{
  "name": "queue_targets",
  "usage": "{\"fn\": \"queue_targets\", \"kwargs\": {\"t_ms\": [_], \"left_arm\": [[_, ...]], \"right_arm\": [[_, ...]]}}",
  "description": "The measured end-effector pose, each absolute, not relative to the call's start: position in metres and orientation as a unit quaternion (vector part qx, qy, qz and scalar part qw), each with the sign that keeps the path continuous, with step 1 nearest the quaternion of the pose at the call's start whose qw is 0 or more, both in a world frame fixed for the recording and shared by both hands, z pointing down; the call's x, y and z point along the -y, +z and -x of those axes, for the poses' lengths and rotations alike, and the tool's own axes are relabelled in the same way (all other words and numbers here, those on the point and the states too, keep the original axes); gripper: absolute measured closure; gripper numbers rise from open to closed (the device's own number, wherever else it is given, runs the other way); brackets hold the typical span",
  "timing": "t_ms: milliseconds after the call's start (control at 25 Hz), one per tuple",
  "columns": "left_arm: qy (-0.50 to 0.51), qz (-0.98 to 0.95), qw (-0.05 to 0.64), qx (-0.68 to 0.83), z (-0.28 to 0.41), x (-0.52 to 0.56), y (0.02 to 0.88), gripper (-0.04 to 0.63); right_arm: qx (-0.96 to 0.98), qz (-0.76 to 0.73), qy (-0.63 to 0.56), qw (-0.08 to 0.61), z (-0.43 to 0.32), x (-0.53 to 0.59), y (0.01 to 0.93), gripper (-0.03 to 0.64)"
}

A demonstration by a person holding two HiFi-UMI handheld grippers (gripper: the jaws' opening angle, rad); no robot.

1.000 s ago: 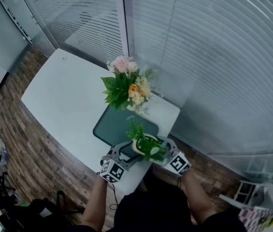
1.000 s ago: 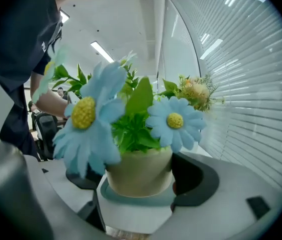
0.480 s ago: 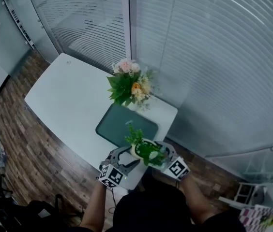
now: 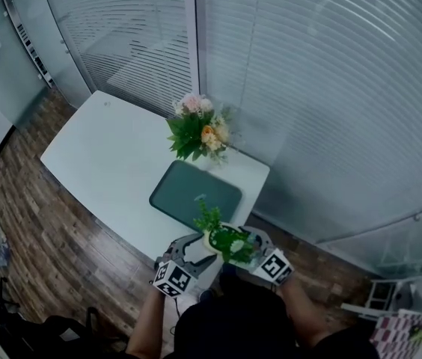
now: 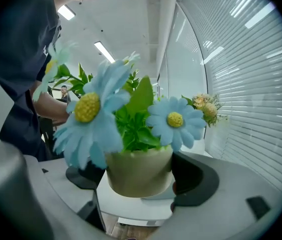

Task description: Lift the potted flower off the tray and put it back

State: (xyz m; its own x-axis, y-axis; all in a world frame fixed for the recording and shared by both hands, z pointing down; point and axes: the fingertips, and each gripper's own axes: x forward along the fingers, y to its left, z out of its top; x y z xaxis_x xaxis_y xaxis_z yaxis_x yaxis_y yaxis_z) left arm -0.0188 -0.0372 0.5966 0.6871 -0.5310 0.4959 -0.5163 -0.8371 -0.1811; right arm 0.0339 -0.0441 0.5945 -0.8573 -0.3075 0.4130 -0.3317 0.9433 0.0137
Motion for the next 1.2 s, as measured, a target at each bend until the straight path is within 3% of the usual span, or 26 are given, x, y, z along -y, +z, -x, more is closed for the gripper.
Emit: {"fn": "queue_targets", "kwargs": {"t_ms": [1200], "left_arm": [[-0.249,0.939,0.031,-0.235,0.033,-0.118,0.577,0.305]], "right_arm": [[0.948,-0.224,0.031,0.223,-0.022,-0.118,0.575,0.215]]}}
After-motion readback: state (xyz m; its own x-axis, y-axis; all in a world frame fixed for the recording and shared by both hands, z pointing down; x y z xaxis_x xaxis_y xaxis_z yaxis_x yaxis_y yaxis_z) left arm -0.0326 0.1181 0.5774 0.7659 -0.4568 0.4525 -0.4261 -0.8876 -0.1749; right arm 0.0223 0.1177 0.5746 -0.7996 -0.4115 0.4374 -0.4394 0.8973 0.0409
